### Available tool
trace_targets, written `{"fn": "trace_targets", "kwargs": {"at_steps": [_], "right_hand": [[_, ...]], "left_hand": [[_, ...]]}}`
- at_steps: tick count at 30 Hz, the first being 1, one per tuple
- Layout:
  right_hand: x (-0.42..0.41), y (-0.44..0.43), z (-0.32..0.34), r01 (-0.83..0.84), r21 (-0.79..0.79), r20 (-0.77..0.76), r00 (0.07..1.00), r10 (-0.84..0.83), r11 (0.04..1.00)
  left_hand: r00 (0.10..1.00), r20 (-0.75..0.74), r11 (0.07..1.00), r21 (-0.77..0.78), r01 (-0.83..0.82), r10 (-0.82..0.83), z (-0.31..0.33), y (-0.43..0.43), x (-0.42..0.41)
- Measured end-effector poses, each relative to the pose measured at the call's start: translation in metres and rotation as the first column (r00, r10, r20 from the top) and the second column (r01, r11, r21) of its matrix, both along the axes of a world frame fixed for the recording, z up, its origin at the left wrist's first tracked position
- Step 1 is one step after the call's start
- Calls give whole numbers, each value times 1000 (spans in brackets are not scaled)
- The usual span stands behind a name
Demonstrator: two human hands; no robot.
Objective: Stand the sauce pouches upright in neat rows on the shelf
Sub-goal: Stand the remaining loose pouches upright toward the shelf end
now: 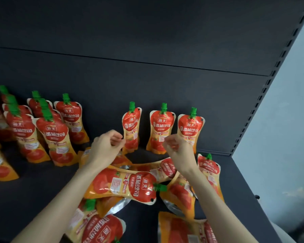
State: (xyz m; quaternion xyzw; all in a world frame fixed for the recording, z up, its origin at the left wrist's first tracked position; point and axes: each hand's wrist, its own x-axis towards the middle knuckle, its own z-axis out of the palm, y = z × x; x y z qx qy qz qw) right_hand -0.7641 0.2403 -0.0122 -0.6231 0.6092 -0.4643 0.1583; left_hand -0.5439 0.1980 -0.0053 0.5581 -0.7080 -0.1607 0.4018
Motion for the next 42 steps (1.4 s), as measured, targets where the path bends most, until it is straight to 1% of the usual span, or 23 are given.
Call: {"fn": "trace_targets", "kwargs": {"at_steps": [2, 4, 10, 13, 15, 17, 20, 24, 26, 29, 31, 34, 37, 40, 42], "right_hand": [[24, -12, 1, -34, 19, -14, 999, 34, 999], [47, -25, 0, -44, 48, -4, 999, 44, 998], [98, -56, -10, -7, 158, 70, 998, -4, 987], [106, -63, -8, -21, 210, 125, 992, -6, 978], [108, -67, -7, -49, 236, 192, 981, 3, 970], [109, -73, -9, -60, 250, 209, 978, 7, 967], [108, -80, -13, -29, 246, 176, 984, -15, 969], [104, -88, -15, 59, 236, 120, 989, -90, 970], [104, -87, -14, 86, 228, 118, 986, -115, 970], [105, -82, -14, 104, 217, 116, 985, -131, 971], [105, -79, -13, 133, 223, 80, 985, -154, 966], [106, -77, -13, 196, 210, -9, 980, -199, 958], [105, -75, -13, 276, 167, -95, 960, -263, 947], [106, -72, -11, 366, 129, -214, 918, -334, 922], [107, -70, -9, 396, 124, -258, 898, -356, 910]], "left_hand": [[999, 2, 999, 3, -33, 33, -2, -10, 21], [999, 19, 998, 57, -36, 35, -6, -23, 39], [973, 207, 954, 298, 38, -103, -21, -55, 61], [959, 247, 913, 408, 28, -140, -26, -65, 63], [953, 264, 887, 462, 11, -149, -29, -69, 63], [945, 287, 873, 489, -2, -158, -31, -72, 62], [940, 312, 877, 480, -32, -136, -32, -75, 60], [981, 180, 862, 506, -26, -76, -27, -75, 60], [991, 122, 863, 505, -16, -53, -26, -76, 64], [996, 86, 867, 498, -26, -20, -25, -78, 67], [999, 52, 878, 477, -22, -3, -25, -77, 67], [1000, 5, 908, 419, -5, 3, -23, -77, 66], [996, -87, 933, 360, 18, 14, -17, -80, 66], [986, -168, 966, 254, 39, 4, -9, -79, 66], [980, -198, 984, 170, 45, -10, -4, -78, 64]]}}
